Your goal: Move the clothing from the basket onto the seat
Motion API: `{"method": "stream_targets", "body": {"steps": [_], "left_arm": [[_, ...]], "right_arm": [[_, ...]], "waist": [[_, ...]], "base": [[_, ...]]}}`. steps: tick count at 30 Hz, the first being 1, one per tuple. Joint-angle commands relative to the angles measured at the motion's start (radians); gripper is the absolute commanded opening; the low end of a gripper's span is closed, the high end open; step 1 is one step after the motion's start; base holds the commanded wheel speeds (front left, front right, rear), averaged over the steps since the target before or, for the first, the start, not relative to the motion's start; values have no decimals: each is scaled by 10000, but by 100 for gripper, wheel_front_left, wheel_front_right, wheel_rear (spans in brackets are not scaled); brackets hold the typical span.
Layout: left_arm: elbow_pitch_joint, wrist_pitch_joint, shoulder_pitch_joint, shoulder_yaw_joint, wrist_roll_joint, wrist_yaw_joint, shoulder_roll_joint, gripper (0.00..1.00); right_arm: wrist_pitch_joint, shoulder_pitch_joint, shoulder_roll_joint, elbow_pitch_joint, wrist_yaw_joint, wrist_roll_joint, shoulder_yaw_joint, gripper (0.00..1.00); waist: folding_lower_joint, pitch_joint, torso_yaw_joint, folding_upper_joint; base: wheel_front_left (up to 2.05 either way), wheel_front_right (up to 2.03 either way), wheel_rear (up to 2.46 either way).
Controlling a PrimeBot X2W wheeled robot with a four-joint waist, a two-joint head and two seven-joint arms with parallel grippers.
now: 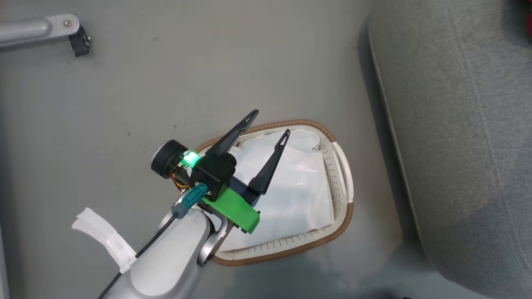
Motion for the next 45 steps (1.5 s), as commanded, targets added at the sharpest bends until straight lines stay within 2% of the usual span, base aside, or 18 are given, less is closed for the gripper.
{"method": "stream_targets", "body": {"steps": [1,9,10,12,13,14,15,21,31,38,45], "left_arm": [[-54,-4,-209,71,43,-26,73,100],[5,-4,-241,166,133,-26,238,100],[15,-4,-232,175,129,-26,258,100],[60,-4,-203,207,118,-26,313,100],[72,-4,-203,217,116,-26,338,100],[77,-4,-211,228,118,-26,352,100],[88,-4,-228,242,122,-26,365,100],[146,-4,-180,388,197,-26,422,100],[196,-4,239,1109,1,128,322,100],[228,-3,685,1849,-84,166,74,100],[311,-3,1566,2967,-250,204,-323,100]], "right_arm": [[-118,248,2,216,-15,-89,-176,0],[-786,892,382,1272,-15,-598,-780,0],[-865,923,440,1344,-15,-650,-828,15],[-988,982,553,1498,-15,-759,-896,29],[-1052,999,607,1552,-15,-827,-905,46],[-1110,993,656,1566,-15,-889,-912,91],[-1175,981,748,1577,-15,-951,-915,100],[-1424,1281,1346,1407,-15,-1156,-735,100],[-1489,2361,1929,615,-15,-730,502,100],[-1493,2806,1873,413,-15,-358,963,100],[-1492,3079,2117,781,-15,415,1382,100]], "waist": [[-1,613,353,48],[-1,982,33,48],[-1,984,-18,48],[-1,967,-152,48],[-1,950,-229,48],[-1,937,-288,48],[-1,917,-365,48],[-1,569,-796,48],[-1,-534,-1394,48],[-1,-1752,-1204,48],[-1,-3135,-577,48]], "base": [[0,0,0],[0,0,0],[0,0,0],[0,0,0],[0,0,0],[0,0,0],[0,0,0],[0,0,0],[0,0,0],[0,0,0],[0,0,0]]}}
